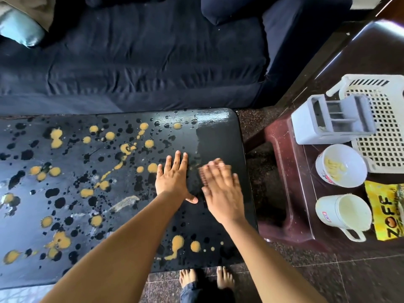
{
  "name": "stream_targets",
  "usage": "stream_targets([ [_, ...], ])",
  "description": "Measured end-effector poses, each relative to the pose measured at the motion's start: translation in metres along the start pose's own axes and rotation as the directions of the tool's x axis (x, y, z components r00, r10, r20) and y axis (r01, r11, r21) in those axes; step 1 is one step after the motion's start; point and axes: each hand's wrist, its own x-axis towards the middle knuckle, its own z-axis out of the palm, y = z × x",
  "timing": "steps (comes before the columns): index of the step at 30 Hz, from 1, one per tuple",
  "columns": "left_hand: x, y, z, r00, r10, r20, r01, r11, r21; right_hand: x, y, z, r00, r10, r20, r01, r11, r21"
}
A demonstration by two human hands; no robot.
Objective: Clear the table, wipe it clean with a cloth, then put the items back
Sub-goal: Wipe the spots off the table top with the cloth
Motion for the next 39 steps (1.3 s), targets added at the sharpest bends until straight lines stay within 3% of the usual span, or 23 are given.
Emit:
stream_targets([
  [3, 0.0, 0.001, 0.001, 1.0, 0.002, 0.002, -0.002, 1.0, -0.005, -0.009, 0.017, -0.002, 0.931, 0.356, -0.082, -0.352, 0.934, 0.052],
  [5, 0.0, 0.001, 0.0, 1.0, 0.004, 0.0, -0.004, 1.0, -0.006, -0.009, 0.003, -0.003, 0.915, 0.388, -0.107, -0.38, 0.921, 0.085],
  [6, 0.001, 0.001, 0.0, 1.0, 0.005, 0.0, -0.005, 1.0, -0.007, -0.008, -0.008, -0.003, 0.947, 0.305, -0.099, -0.297, 0.951, 0.089],
  [8, 0.001, 0.0, -0.001, 1.0, 0.007, -0.007, -0.007, 1.0, -0.004, -0.013, -0.022, 0.001, 0.998, 0.001, -0.056, 0.002, 0.999, 0.05],
  [10, 0.001, -0.002, 0.0, 1.0, 0.011, -0.011, -0.011, 1.0, -0.004, -0.017, -0.011, 0.003, 0.985, -0.171, -0.013, 0.171, 0.985, 0.006],
  [11, 0.0, -0.002, 0.0, 1.0, 0.011, -0.008, -0.011, 1.0, -0.005, -0.02, 0.001, 0.004, 0.991, -0.133, -0.006, 0.133, 0.991, -0.007],
  [13, -0.001, -0.001, 0.001, 1.0, 0.01, 0.0, -0.01, 1.0, -0.012, -0.026, 0.022, 0.001, 0.989, 0.14, -0.039, -0.14, 0.99, 0.001],
  [15, -0.002, 0.001, 0.002, 1.0, 0.008, -0.007, -0.008, 1.0, -0.015, -0.023, 0.021, -0.003, 0.912, 0.402, -0.08, -0.398, 0.915, 0.065],
  [16, -0.001, 0.001, 0.002, 1.0, 0.006, -0.009, -0.006, 1.0, -0.014, -0.018, 0.01, -0.004, 0.886, 0.457, -0.082, -0.448, 0.888, 0.101],
  [18, -0.001, 0.002, 0.002, 1.0, 0.003, -0.003, -0.003, 1.0, -0.01, -0.011, -0.017, -0.002, 0.93, 0.358, -0.08, -0.348, 0.93, 0.119],
  [19, -0.001, 0.001, 0.001, 1.0, 0.001, -0.003, -0.001, 1.0, -0.01, -0.011, -0.026, 0.001, 0.976, 0.206, -0.071, -0.2, 0.976, 0.084],
  [21, -0.002, 0.0, 0.0, 1.0, 0.002, -0.011, -0.002, 1.0, -0.007, -0.008, -0.019, 0.003, 0.998, -0.036, -0.051, 0.037, 0.999, 0.011],
  [23, -0.002, 0.0, -0.001, 1.0, 0.006, -0.004, -0.006, 1.0, -0.005, -0.001, -0.001, 0.002, 0.995, 0.043, -0.088, -0.042, 0.999, 0.003],
  [26, -0.002, 0.001, 0.002, 1.0, 0.003, -0.005, -0.004, 1.0, -0.02, 0.011, -0.003, -0.001, 0.905, 0.407, -0.123, -0.395, 0.912, 0.114],
  [28, -0.001, 0.001, 0.001, 1.0, 0.006, -0.005, -0.006, 1.0, -0.015, 0.017, -0.021, -0.003, 0.939, 0.336, -0.075, -0.325, 0.937, 0.129],
  [31, -0.002, -0.002, 0.001, 1.0, 0.006, -0.009, -0.006, 1.0, -0.013, 0.012, -0.017, -0.001, 0.997, -0.068, -0.022, 0.068, 0.998, 0.008],
  [32, -0.001, -0.002, 0.001, 1.0, 0.007, -0.006, -0.007, 1.0, -0.012, 0.013, -0.005, -0.002, 0.997, -0.072, -0.007, 0.072, 0.997, -0.004],
  [34, -0.001, -0.002, 0.001, 1.0, 0.005, -0.002, -0.005, 1.0, -0.013, 0.012, 0.013, -0.003, 0.981, 0.186, -0.05, -0.185, 0.982, 0.034],
  [36, 0.0, -0.002, 0.002, 1.0, -0.001, -0.013, 0.001, 1.0, -0.016, 0.007, 0.009, -0.005, 0.911, 0.401, -0.094, -0.393, 0.915, 0.092],
  [37, 0.0, -0.003, 0.001, 1.0, -0.005, -0.015, 0.005, 1.0, -0.019, 0.005, 0.001, -0.005, 0.919, 0.382, -0.1, -0.372, 0.922, 0.104],
  [39, -0.001, -0.003, 0.002, 1.0, -0.008, -0.013, 0.007, 1.0, -0.021, -0.005, -0.008, -0.002, 0.992, 0.107, -0.061, -0.103, 0.993, 0.063],
])
